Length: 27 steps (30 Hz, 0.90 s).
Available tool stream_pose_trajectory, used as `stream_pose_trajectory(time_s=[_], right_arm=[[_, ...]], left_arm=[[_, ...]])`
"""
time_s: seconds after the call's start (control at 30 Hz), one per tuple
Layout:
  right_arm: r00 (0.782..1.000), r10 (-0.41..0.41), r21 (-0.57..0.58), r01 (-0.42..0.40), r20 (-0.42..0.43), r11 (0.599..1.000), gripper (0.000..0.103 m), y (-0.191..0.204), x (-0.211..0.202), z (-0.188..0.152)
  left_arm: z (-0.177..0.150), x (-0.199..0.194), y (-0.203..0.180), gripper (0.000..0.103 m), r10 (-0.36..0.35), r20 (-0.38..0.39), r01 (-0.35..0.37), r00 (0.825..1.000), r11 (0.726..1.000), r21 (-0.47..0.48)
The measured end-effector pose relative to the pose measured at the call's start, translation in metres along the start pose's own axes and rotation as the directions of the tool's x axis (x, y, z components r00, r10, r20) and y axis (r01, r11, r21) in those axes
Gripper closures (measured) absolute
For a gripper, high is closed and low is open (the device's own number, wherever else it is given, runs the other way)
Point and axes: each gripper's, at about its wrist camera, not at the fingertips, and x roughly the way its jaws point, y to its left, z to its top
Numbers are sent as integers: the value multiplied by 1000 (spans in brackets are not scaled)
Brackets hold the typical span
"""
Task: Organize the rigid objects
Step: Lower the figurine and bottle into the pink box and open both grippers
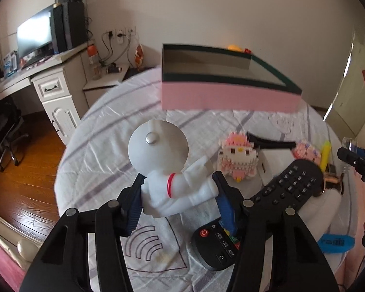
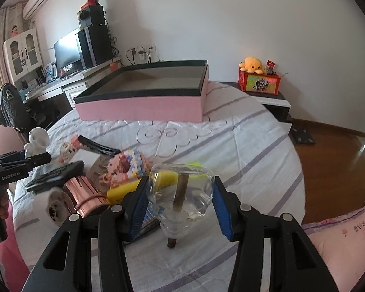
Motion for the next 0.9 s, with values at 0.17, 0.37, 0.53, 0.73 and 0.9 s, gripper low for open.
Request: stream_pose_trajectory(time_s=[0.17,0.37,0.53,0.73,0.9], right_arm=[[1000,6,-30,-5,18,1000,52,6,-6,13],[999,31,-76,-27,45,997,52,16,-7,40],[996,58,-132,-49,65,990,52,29,3,76],[996,59,-179,-45,71,983,52,43,38,128],[999,38,-202,-32,28,979,52,52,82,161]], left_arm=[[9,-14,-2,48,-8,37,7,999,1000,23],[41,-22,-14,48,-58,90,51,994,996,72],[84,-12,-35,48,-111,116,93,987,983,156],[137,32,-50,48,-148,70,131,986,970,205],[165,82,-49,48,-107,5,104,994,972,211]])
